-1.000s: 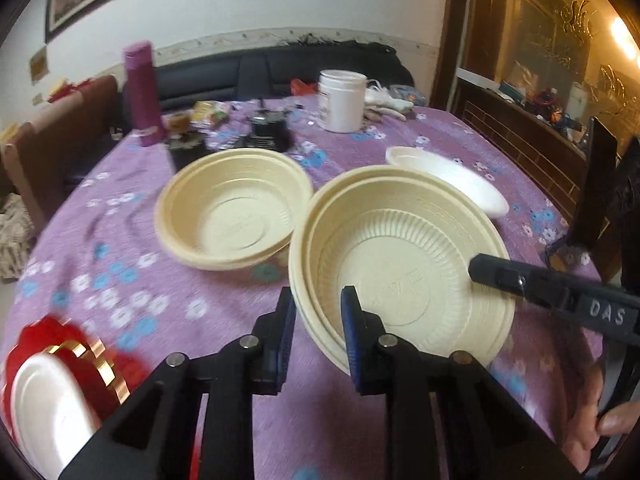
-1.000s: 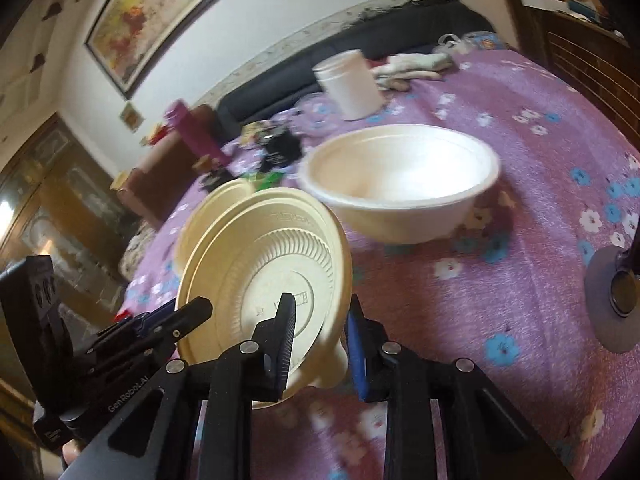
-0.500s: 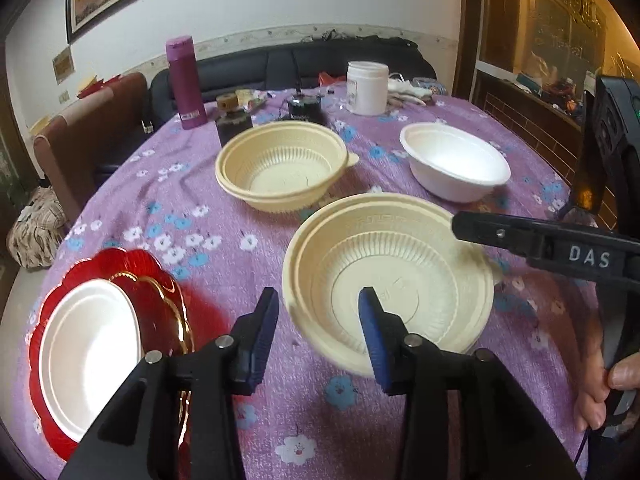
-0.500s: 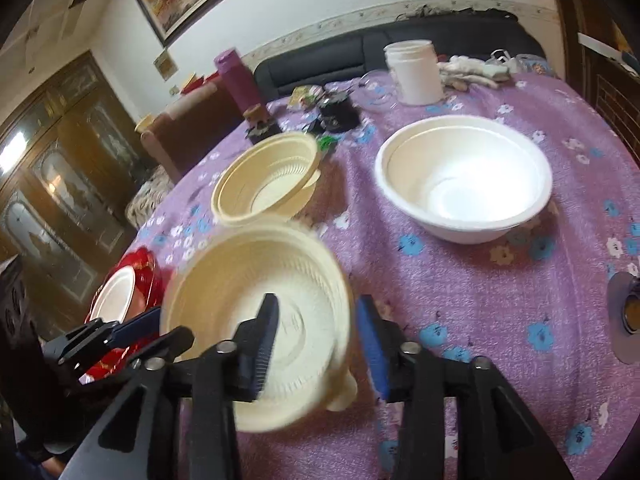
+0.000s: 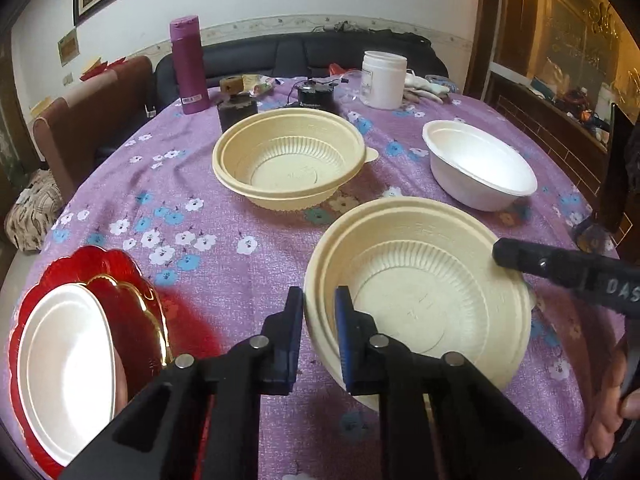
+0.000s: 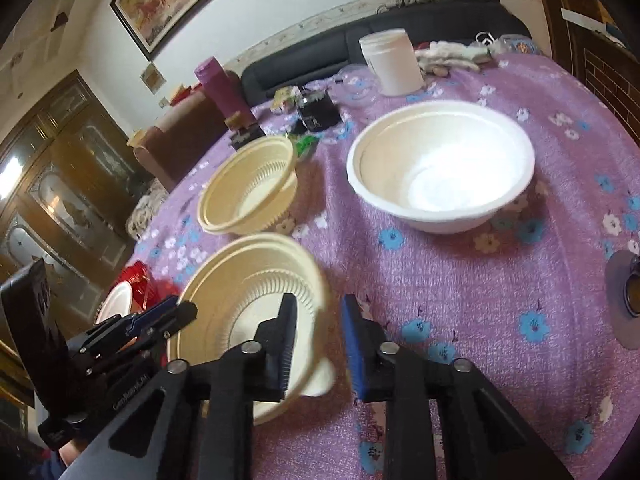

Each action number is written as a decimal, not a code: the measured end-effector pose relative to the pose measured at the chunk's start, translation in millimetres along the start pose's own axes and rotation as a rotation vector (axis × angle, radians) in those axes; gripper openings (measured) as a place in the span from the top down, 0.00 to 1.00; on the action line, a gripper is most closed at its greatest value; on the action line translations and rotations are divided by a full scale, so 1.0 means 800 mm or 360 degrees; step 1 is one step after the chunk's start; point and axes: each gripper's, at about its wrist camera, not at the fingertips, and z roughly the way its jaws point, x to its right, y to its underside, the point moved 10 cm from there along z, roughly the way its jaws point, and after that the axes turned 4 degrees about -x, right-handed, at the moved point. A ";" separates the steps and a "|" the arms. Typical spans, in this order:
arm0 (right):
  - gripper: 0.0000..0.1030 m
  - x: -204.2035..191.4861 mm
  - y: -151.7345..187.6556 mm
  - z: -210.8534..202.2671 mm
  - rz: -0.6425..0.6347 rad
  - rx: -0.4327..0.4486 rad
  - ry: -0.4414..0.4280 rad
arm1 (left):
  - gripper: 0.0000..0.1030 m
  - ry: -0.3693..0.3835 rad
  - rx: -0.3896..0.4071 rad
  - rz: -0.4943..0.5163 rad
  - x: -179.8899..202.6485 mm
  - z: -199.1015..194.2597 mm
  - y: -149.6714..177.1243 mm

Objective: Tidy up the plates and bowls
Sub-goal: 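Carry the beige bowls with the left gripper toward the plate stack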

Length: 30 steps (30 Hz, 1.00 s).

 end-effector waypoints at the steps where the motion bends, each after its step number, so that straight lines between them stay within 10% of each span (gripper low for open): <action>1: 0.80 0.000 0.002 0.003 -0.0010 -0.0011 0.0021 | 0.86 -0.0005 0.0008 0.0009 0.001 -0.002 0.000; 30: 0.83 0.005 0.005 0.007 -0.0041 -0.0015 0.0098 | 0.85 -0.0039 0.0001 0.0018 0.009 -0.005 0.010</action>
